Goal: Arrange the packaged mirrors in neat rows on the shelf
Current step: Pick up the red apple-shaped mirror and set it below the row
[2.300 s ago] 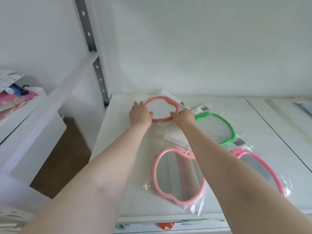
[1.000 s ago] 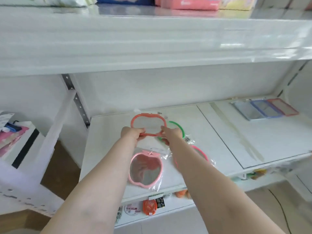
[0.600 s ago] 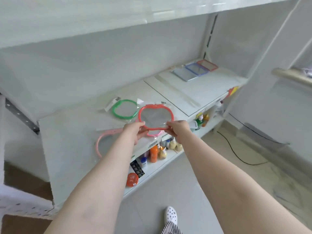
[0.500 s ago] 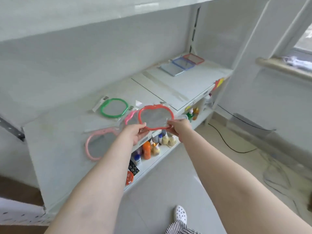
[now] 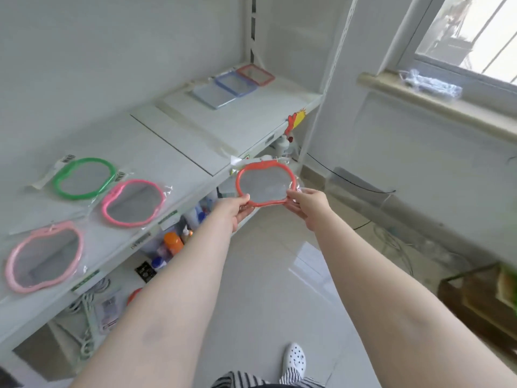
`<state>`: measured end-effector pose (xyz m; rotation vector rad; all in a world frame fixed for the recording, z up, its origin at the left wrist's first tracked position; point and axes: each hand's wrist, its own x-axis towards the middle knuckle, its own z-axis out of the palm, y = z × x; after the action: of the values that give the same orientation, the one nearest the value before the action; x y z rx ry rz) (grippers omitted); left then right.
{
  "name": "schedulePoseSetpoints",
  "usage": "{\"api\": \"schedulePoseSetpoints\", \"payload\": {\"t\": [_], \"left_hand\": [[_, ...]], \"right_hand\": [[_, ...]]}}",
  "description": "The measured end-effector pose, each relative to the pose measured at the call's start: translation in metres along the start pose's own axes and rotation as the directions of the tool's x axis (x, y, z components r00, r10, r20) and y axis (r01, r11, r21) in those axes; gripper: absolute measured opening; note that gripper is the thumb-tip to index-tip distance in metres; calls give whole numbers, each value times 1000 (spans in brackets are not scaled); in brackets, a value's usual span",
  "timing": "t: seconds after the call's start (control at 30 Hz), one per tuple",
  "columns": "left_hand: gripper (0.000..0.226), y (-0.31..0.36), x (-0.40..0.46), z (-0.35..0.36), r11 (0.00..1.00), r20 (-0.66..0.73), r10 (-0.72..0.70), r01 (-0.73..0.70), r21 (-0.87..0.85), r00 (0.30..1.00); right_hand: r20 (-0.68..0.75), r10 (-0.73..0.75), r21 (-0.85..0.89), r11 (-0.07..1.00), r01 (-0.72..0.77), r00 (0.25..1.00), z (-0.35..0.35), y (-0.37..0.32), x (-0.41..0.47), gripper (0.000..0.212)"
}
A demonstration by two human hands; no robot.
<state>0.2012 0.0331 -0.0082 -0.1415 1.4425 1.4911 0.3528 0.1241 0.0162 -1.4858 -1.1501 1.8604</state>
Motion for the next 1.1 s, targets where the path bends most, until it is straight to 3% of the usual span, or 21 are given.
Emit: {"api": "schedulePoseSetpoints", "payload": {"t": [0.2,0.33,0.43,0.83,0.97,1.1], "left_hand": [[18,-26,26,87,1000,-20,13,-13,1,1000],[7,-22,44,124,1000,-49,15,-15,18,999],[22,-14,64,144,999,-73,20,-17,40,997],[32,56,173,236,996,10,18,-19,86,1000],[33,84,201,265,996,13,24,-25,87,1000],[31,101,224,291,996,1,34,-34,88,999]], "right_hand": [[19,-5,-64,998,6,1000,-75,-36,51,7],[20,29,-25,999,-28,999,-98,-46,83,12],[21,54,17,998,-55,998,-106,-55,111,20],[-88,48,-46,998,-52,995,-98,-127,242,46],[-95,16,-16,1000,-17,995,-97,-156,279,43],[-104,32,-59,998,-38,994,-101,-181,313,19]]}}
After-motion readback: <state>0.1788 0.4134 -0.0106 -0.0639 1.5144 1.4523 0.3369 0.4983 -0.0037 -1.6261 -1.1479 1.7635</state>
